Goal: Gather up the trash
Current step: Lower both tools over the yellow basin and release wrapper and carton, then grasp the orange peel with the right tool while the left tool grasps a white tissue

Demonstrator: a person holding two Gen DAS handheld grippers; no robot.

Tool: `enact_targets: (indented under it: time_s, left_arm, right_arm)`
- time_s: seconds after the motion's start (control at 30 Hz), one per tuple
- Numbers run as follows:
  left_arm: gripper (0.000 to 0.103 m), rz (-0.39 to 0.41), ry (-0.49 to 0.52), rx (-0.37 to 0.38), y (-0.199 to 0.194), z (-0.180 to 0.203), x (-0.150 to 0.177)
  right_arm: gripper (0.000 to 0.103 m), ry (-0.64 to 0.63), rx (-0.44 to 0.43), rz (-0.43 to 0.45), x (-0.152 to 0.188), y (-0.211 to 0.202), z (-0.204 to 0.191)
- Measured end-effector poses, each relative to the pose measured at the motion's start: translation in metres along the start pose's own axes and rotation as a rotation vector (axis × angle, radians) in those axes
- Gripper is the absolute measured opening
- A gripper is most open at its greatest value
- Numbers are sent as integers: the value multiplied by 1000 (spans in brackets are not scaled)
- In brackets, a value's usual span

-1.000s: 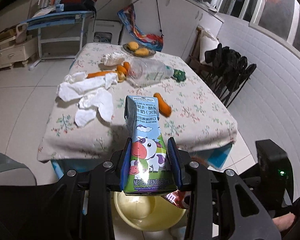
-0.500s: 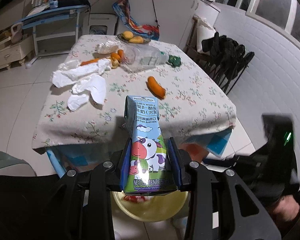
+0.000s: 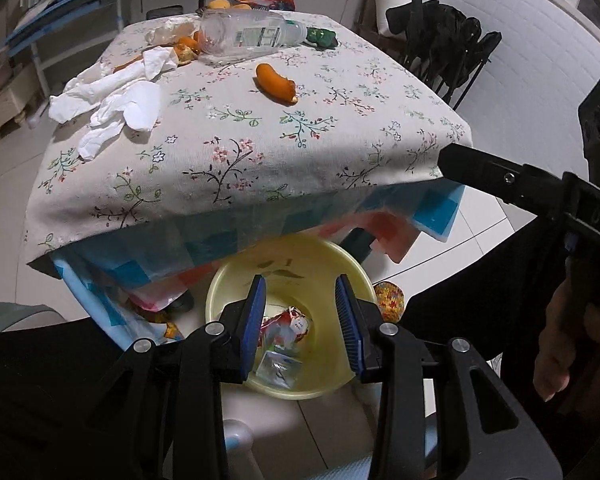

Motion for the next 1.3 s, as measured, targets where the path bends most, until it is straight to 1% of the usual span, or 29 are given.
enact_targets:
  time_s: [0.1,0.27,0.33,0.37,0.4,0.5,0.53,0.6,0.8,0.93,1.0,1.13,1.23,1.3]
  left_arm:
    - [41,30,-10,-19,-5,-3,-4]
    - [48,109,9,-80,-16,-6,-13]
    - [52,144,22,-114,-21,-6,-17]
    - [54,173,27,-144,-26,-7,-19]
    - [55,194,25,-164,-30,-10,-22]
    - [60,255,-9,-205,-41,-21,-32]
    - [62,281,-41,-219,-48,-30,-37]
    - [65,306,-98,-231,-55,-46,-45]
    - [66,325,-247,-282,-65,-100,-70]
    - [67,318,-256,-328,-65,-127,-93]
    - [69,305,-275,-336,-61,-140,-103]
    - [70,278,-323,-338,-48,-167,-122]
    - [71,257,-301,-360,-37,-177,-134]
    - [71,257,-274,-350,-30,-182,-149]
  right_arm:
    - [65,-1,-2,9,-1,-3,0]
    - [65,-9,-1,13,-1,-2,-1]
    - [65,-16,-1,18,-1,-3,-2]
    - [65,-20,-1,21,-1,-3,-3]
    - [65,-23,0,23,-1,-4,-4]
    - [65,-35,2,26,-2,-3,-7]
    - [65,-43,2,26,-2,-2,-9]
    - [67,-63,3,29,-4,0,-14]
    - [68,-92,-15,16,-12,15,-24]
    - [68,-108,-23,11,-23,30,-30]
    - [68,-123,-25,1,-28,40,-34]
    - [68,-136,-25,-27,-33,59,-35]
    - [68,-137,-23,-39,-38,72,-35]
    - [68,-136,-25,-41,-40,77,-35]
Point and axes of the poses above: each gripper's, at about its wrist camera, not at the fingertips, and y roughly the way its jaws point, z to its right, x to its underside, the point moved 4 cm from there along y, roughly the way its jaws point, and after that the axes turned 7 degrees about z, right-handed, at the moved point
